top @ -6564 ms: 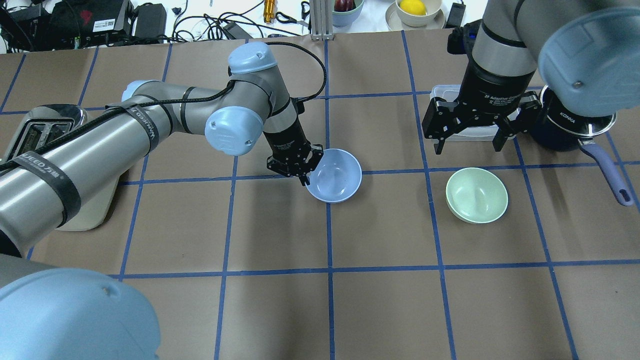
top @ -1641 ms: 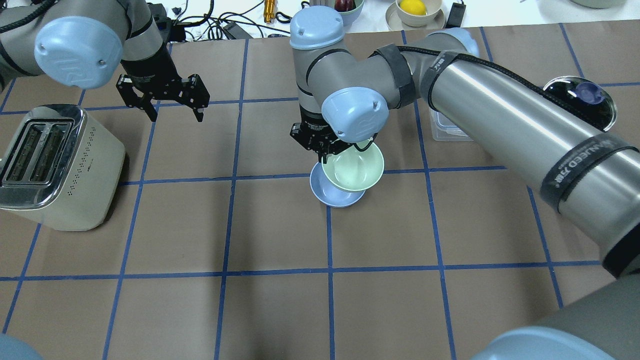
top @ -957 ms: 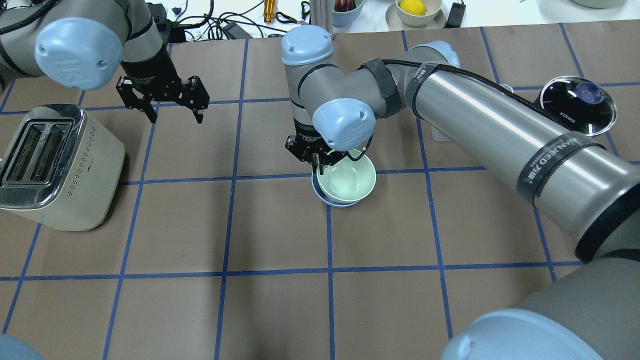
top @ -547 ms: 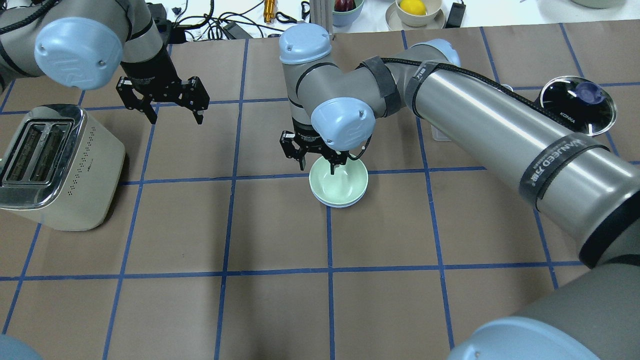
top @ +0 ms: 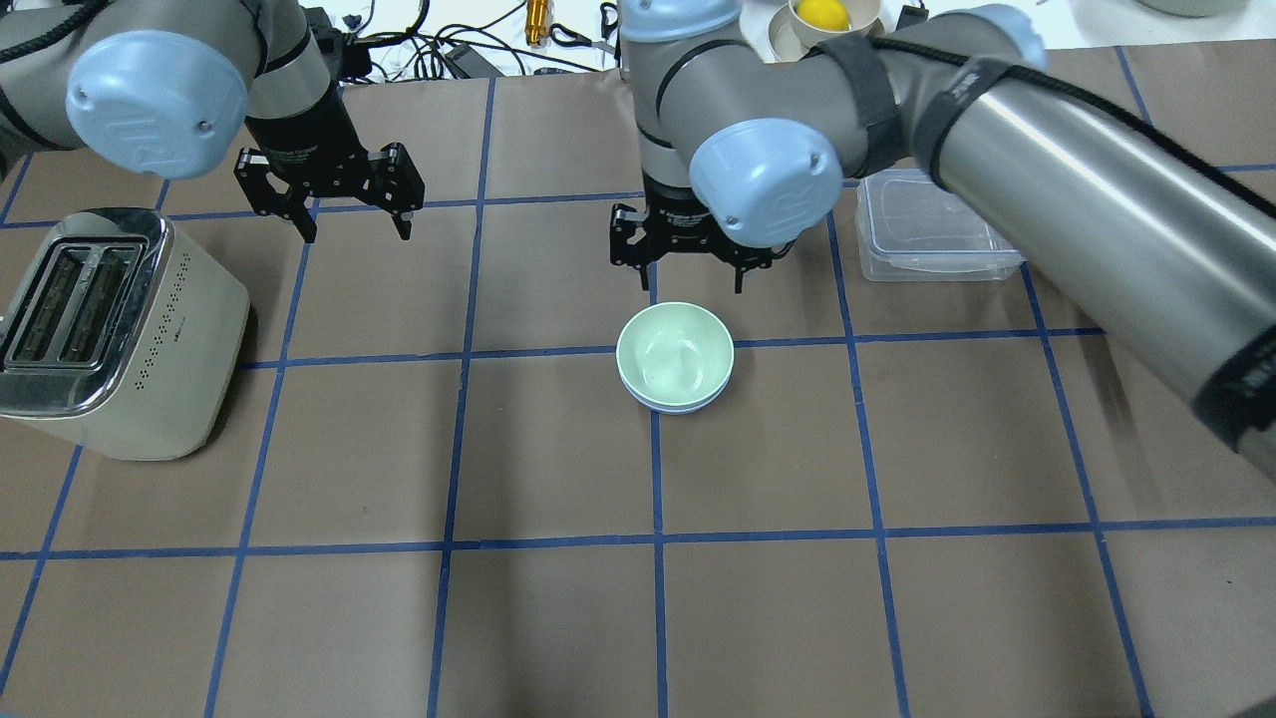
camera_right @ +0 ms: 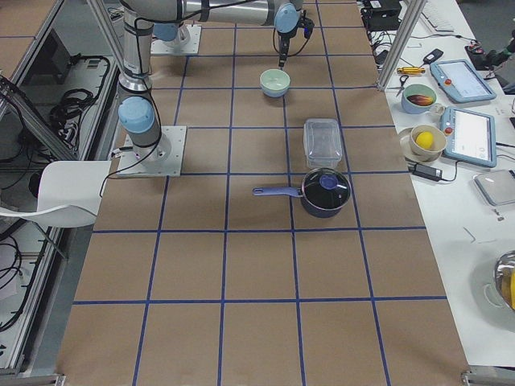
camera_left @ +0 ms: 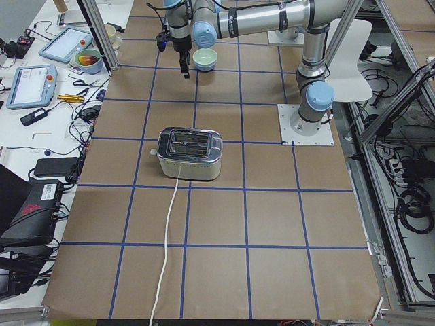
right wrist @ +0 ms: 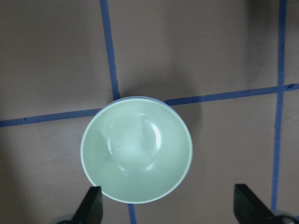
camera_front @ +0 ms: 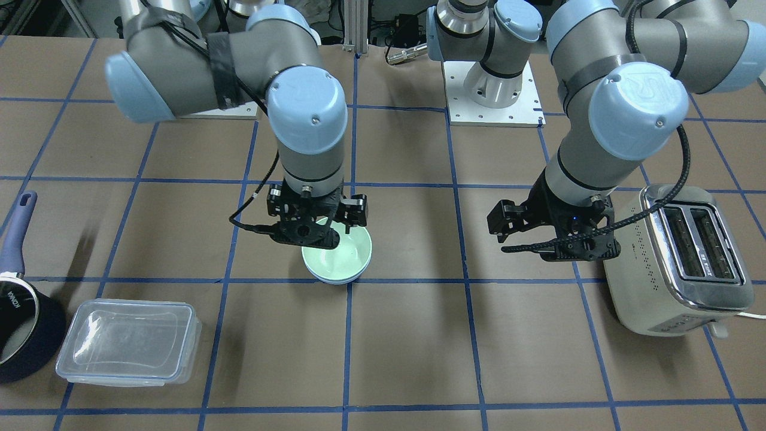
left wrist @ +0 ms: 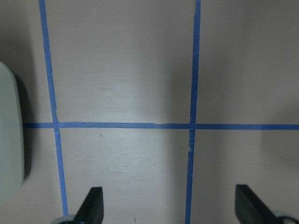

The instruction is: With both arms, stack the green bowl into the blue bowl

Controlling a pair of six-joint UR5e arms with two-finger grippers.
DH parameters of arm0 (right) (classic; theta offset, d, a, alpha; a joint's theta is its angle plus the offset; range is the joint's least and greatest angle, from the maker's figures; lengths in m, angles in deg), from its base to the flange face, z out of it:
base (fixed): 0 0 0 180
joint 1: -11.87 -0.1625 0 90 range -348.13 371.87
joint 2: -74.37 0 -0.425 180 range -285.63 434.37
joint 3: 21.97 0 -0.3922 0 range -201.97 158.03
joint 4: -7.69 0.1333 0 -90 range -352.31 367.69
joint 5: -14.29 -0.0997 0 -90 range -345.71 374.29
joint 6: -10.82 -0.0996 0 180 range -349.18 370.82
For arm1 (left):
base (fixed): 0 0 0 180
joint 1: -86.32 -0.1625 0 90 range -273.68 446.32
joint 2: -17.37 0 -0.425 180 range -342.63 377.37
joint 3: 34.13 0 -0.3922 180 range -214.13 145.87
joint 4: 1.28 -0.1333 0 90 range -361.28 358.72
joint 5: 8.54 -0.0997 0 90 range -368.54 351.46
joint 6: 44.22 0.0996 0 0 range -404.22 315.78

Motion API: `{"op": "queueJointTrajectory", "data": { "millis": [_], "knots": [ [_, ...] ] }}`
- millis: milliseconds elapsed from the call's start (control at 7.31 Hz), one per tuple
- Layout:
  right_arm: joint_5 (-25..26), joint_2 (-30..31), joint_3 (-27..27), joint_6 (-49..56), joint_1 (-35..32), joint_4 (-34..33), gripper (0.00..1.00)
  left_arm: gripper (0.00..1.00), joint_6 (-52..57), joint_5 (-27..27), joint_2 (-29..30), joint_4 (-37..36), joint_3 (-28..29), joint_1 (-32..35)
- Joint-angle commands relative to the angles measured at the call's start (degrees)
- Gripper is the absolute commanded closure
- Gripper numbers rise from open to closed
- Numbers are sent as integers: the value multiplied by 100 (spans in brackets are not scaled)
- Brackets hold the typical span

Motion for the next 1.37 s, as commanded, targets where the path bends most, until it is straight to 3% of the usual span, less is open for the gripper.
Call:
{"op": "queueJointTrajectory", "data": {
  "millis": [0, 274, 684, 957, 1231],
  "knots": [
    [64, 749, 35, 1141, 685, 849, 0, 0, -337, -44, -216, 70, -40, 437],
    [266, 1119, 53, 1878, 916, 1447, 0, 0, -331, -1, -550, 491, -207, 624],
    [161, 1463, 123, 1865, 1144, 1650, 1, 0, 223, 255, -955, 949, -252, 563],
    [-232, 1604, 264, 1604, 1154, 1521, 2, 0, 249, 237, -1061, 1002, -243, 554],
    [-305, 1700, 308, 1470, 1162, 1388, 0, 0, 267, 228, -1088, 993, -243, 536]
  ]
}}
